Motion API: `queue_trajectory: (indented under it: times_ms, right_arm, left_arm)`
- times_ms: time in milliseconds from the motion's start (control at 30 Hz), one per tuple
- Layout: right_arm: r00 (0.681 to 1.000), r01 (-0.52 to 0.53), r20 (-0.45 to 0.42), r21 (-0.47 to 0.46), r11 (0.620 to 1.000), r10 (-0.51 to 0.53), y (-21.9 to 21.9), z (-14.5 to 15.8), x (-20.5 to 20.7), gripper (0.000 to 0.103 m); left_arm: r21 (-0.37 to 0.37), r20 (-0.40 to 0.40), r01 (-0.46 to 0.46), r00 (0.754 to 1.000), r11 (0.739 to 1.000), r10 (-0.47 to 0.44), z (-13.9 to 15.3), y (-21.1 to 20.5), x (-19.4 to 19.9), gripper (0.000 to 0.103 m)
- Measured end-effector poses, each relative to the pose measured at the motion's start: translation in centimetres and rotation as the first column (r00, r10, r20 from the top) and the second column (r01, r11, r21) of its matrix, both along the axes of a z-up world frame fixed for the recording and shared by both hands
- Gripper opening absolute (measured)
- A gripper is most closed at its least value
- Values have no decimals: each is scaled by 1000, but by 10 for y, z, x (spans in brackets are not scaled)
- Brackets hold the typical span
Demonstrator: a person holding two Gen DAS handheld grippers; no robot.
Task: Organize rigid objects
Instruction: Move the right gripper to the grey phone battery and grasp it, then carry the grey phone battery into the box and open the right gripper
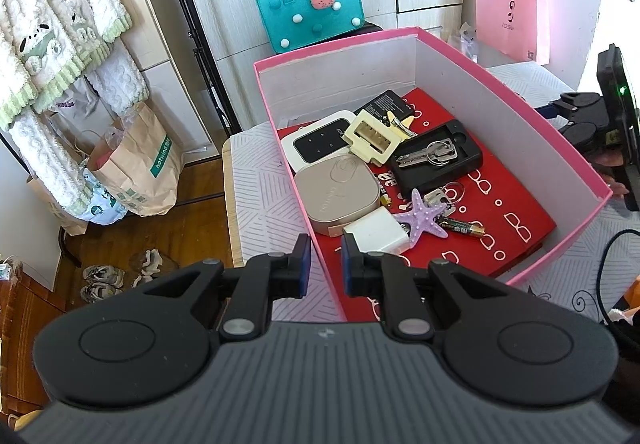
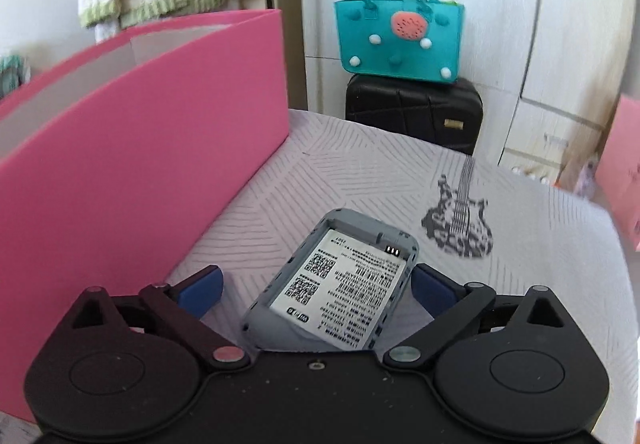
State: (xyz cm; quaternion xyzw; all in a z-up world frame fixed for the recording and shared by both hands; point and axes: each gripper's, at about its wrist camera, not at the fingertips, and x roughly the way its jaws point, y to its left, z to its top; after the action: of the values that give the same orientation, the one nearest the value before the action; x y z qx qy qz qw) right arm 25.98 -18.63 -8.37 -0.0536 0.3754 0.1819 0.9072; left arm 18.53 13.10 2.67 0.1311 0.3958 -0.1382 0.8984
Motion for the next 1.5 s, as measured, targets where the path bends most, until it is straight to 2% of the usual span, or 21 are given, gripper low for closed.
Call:
queue_trajectory:
  times_ms: [100, 167, 233, 333, 433, 500, 567, 633, 700, 767, 900, 1067, 1233, 1433, 1500]
  right_arm:
    - [999, -31, 16, 4, 1000, 31, -6, 2, -6, 95]
    - [998, -53, 29, 17, 998, 52, -13, 5, -13, 80]
    - [998, -60, 16, 21, 998, 60, -21, 8, -20, 71]
    - [998, -64, -20, 16, 998, 64, -32, 14, -24, 65]
    - [998, -40, -45, 15, 999, 41, -39, 15, -23, 64]
    - [998, -32, -49, 0, 999, 32, -37, 15, -20, 69]
    - [999, -23, -45, -3, 1000, 23, -33, 12, -17, 78]
    - [999, -25, -35, 0, 1000, 25, -28, 10, -12, 80]
    - [1000, -18, -18, 1, 1000, 18, -25, 10, -9, 63]
    - [1000, 7, -31, -4, 1000, -7, -23, 14, -10, 64]
    - [1000, 7, 8, 2, 1000, -7, -22, 24, -23, 64]
    - [998, 2, 68, 6, 1000, -2, -21, 47, -34, 64]
    - [983, -24, 183, 18, 1000, 20, -12, 87, -51, 64]
    - [959, -140, 258, 71, 988, 117, 12, 130, -56, 64]
    - [952, -169, 268, 53, 984, 149, 27, 136, -52, 64]
  left_arm:
    - [-1, 0, 3, 1000, 1000, -3, 0, 0, 0, 14]
    - [-2, 0, 0, 1000, 1000, 0, 0, 0, 0, 14]
    - [-1, 2, 3, 1000, 1000, -3, 0, 0, 0, 14]
    - [3, 6, 1, 1000, 1000, -1, -1, 1, -1, 14]
    - [1, 6, 0, 1000, 1000, 0, -1, 1, -1, 14]
    - [0, 7, -2, 1000, 1000, 2, -1, 1, -1, 14]
    - [-2, 7, -5, 1000, 1000, 5, -1, 1, -1, 14]
    - [-5, 5, -8, 1000, 1000, 8, 0, 2, -1, 14]
    - [-2, 5, -9, 1000, 1000, 9, 0, 1, -1, 14]
    - [3, 4, -11, 1000, 1000, 11, 0, 0, 0, 14]
    - [2, 4, -12, 1000, 1000, 12, 0, -1, -1, 14]
    - [-12, 10, -15, 1000, 1000, 15, 0, 1, -2, 14]
    - [-23, 9, -17, 1000, 1000, 17, 0, 2, -1, 14]
    - [-46, 10, -18, 1000, 999, 19, 0, 7, -1, 14]
    - [-44, 11, -20, 1000, 999, 21, -1, 7, -1, 14]
